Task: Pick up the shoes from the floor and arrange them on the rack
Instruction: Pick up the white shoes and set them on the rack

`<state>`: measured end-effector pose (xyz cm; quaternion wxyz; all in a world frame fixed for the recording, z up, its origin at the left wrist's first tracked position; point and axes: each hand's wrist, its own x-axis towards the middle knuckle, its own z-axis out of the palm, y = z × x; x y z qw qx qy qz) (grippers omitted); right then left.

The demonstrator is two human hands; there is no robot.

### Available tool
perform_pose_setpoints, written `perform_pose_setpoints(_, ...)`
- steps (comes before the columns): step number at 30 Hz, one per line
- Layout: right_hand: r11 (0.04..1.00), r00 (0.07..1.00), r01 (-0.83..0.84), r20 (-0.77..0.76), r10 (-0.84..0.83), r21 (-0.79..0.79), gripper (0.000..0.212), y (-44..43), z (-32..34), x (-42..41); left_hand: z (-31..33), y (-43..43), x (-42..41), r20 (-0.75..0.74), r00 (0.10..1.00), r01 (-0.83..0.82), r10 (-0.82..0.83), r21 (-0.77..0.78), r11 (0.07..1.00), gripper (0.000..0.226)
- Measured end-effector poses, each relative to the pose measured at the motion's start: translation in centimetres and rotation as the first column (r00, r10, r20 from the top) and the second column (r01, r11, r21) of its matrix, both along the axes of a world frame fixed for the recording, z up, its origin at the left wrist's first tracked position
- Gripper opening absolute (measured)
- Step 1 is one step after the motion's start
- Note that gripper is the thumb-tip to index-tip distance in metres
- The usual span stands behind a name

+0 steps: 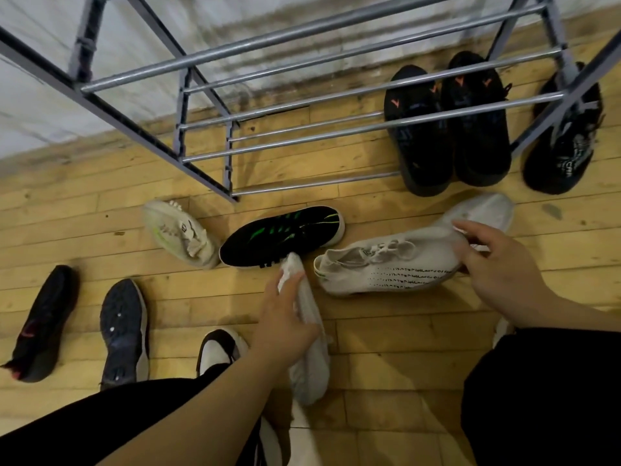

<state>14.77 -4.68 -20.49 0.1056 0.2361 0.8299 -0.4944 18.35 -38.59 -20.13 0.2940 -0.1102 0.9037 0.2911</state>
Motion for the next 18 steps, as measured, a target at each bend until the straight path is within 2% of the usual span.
perform_pose_setpoints(2, 0.999, 0.999, 0.037, -0.011, -0.037, 0.012, 0.033, 0.1, 0.4, -0.3, 0.5, 1.0, -1.6, -0.014, 1.000, -0.003, 0.004, 0.067, 0.998, 0.090)
perform_pose_setpoints(4, 0.997, 0.998, 0.068, -0.018, -0.068, 0.020, 0.032, 0.0, 1.0, -0.5, 0.6, 1.8, -2.3, 0.039, 0.997, 0.065, -0.065, 0.004, 0.998, 0.091)
perform_pose_setpoints(7, 0.998, 0.998, 0.049, -0.028, -0.048, 0.045, 0.032, 0.0, 1.3, -0.5, 0.0, 2.9, -1.0, 0.155, 0.976, 0.179, -0.156, -0.145, 0.973, 0.110)
perform_pose_setpoints(9, 0.998, 0.999, 0.029, -0.029, -0.027, 0.057, 0.033, 0.2, 1.3, -0.3, -0.4, 3.6, 0.5, 0.169, 0.968, 0.220, -0.187, -0.202, 0.954, 0.121)
perform_pose_setpoints(11, 0.998, 0.999, 0.012, -0.033, -0.010, 0.067, 0.033, 0.5, 1.2, -0.2, -1.0, 3.9, 1.4, 0.188, 0.975, 0.154, -0.118, -0.191, 0.970, 0.127)
perform_pose_setpoints(13, 0.996, 0.999, 0.009, -0.031, -0.006, 0.086, 0.034, 0.7, 1.2, -0.1, -1.4, 3.9, 2.0, 0.206, 0.978, -0.012, 0.039, -0.133, 0.991, 0.127)
perform_pose_setpoints(15, 0.995, 0.999, 0.032, -0.019, -0.030, 0.098, 0.034, 1.1, 1.1, -0.1, -1.4, 3.8, 2.5, 0.187, 0.971, -0.143, 0.147, -0.036, 0.989, 0.123)
perform_pose_setpoints(18, 0.995, 0.999, 0.053, -0.004, -0.053, 0.087, 0.034, 1.3, 0.8, -0.2, -0.2, 3.4, 2.2, 0.153, 0.960, -0.257, 0.237, 0.136, 0.957, 0.113)
